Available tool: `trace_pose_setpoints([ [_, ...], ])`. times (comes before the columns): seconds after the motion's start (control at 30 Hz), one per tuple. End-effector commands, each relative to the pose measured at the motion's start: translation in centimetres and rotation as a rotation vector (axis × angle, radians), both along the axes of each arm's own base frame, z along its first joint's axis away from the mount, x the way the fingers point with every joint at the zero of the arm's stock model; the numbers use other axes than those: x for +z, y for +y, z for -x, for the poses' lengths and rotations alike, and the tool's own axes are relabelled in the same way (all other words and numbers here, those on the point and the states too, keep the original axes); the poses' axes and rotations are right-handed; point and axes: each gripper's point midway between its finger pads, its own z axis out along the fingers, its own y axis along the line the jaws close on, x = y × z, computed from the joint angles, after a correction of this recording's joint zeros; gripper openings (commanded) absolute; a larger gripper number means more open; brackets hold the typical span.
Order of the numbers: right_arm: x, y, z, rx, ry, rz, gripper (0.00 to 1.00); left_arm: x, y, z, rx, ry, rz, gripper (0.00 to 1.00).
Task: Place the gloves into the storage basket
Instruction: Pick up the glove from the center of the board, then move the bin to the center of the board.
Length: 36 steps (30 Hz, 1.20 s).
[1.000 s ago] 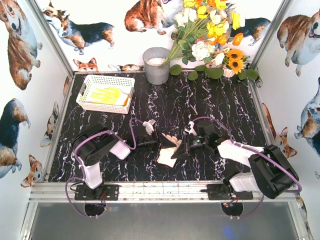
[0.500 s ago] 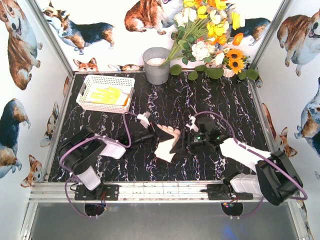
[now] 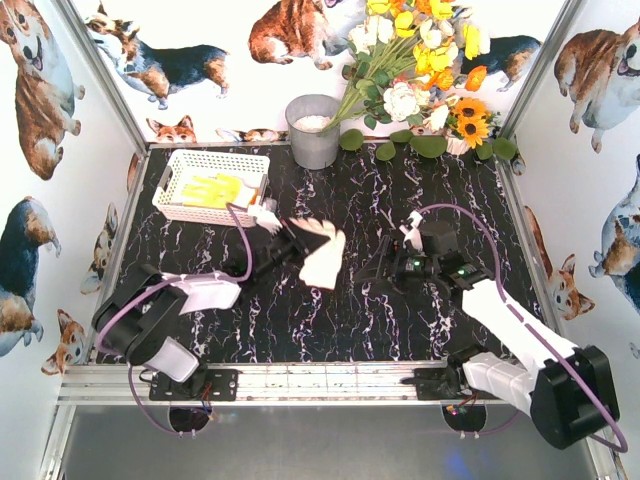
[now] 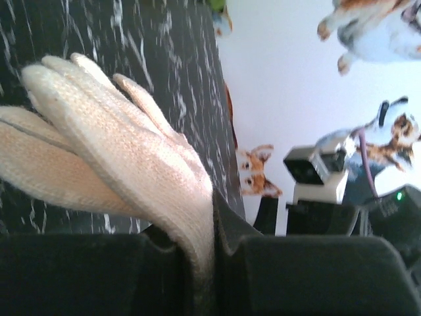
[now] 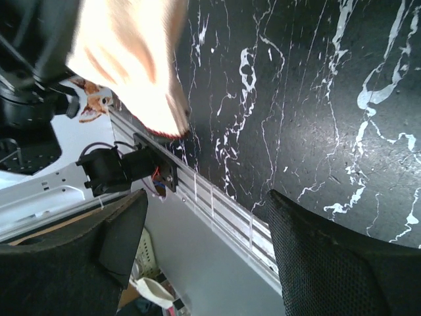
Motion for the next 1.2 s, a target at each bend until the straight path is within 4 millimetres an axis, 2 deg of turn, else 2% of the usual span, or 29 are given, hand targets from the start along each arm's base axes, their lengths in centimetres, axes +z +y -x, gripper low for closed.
trace_pose_setpoints([
  [0.0, 1.4, -0.8, -1.2, -0.052, -0.091, 0.024, 0.74, 4.3, 3.2, -4.8, 0.18, -0.169, -0.066, 0.0],
  [0.2, 1.2, -1.1, -1.4, -0.073, -0.109, 0.026, 0.75, 7.2, 9.0, -10.9, 0.45, -0.265, -0.181, 0.0],
  [0.23, 1.1, -1.1, -1.4, -0.076, -0.108, 0.025, 0.75, 7.1, 10.0, -11.7, 0.491, -0.27, -0.199, 0.0],
  [0.27, 1.1, -1.0, -1.4, -0.077, -0.109, 0.022, 0.75, 8.5, 10.8, -12.9, 0.539, -0.293, -0.195, 0.0],
  [0.3, 1.1, -1.0, -1.5, -0.077, -0.11, 0.02, 0.75, 8.8, 11.8, -13.8, 0.581, -0.301, -0.204, 0.0],
  [0.5, 0.8, -0.7, -2.0, -0.079, -0.095, 0.01, 0.75, 10.1, 15.8, -17.9, 0.761, -0.344, -0.271, 0.0],
  [0.6, 0.6, -0.5, -2.2, -0.08, -0.085, 0.005, 0.75, 10.3, 17.7, -19.2, 0.847, -0.357, -0.277, 0.0],
  [0.67, 0.5, -0.4, -2.4, -0.078, -0.081, -0.001, 0.75, 9.4, 19.1, -20.0, 0.903, -0.351, -0.285, 0.0],
  [0.87, 0.1, 0.0, -2.6, -0.066, -0.055, -0.006, 0.75, 9.1, 22.7, -21.7, 1.016, -0.372, -0.288, 0.0],
  [1.17, -0.1, 0.3, -2.9, -0.057, -0.035, -0.009, 0.75, 7.6, 26.0, -23.2, 1.096, -0.363, -0.269, 0.0],
])
